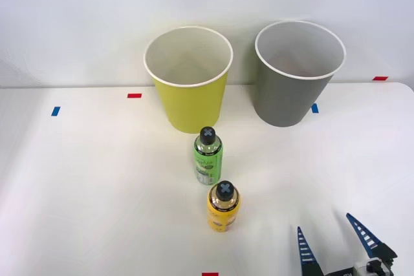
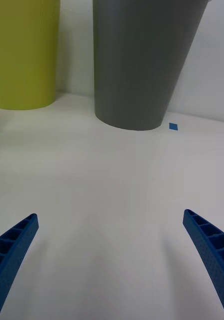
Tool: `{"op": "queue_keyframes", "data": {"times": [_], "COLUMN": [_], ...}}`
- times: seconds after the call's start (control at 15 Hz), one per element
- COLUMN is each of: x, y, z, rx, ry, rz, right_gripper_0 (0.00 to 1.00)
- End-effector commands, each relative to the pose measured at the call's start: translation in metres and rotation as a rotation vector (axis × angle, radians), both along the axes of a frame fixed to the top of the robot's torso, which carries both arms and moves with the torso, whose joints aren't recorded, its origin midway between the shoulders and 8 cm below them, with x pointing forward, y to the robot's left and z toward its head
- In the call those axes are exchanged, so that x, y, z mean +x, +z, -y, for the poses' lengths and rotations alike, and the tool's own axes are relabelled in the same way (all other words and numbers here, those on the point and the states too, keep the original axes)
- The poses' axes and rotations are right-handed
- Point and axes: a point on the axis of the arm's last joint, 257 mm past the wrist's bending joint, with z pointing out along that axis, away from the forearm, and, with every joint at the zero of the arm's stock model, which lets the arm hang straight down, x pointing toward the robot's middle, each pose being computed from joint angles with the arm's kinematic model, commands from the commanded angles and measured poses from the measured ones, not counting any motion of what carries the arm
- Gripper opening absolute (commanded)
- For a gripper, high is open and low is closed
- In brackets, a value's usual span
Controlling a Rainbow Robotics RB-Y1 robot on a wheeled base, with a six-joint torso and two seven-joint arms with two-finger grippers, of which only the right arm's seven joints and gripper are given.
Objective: Put cans in the gray bin, plastic bottles in the light green bin
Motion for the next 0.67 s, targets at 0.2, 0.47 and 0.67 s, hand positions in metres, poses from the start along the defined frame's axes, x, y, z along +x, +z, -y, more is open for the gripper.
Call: {"op": "queue_keyframes", "data": {"times": [0.2, 0.47, 0.67], "x": [0.0, 0.0, 0.0], "y": [0.0, 0.0, 0.0], "z": [0.0, 0.0, 0.0], "rx": [0.0, 0.0, 0.0], "ry": [0.0, 0.0, 0.0], "rz": [0.0, 0.0, 0.0], "right_gripper_0": [1.0, 1.0, 1.0]}}
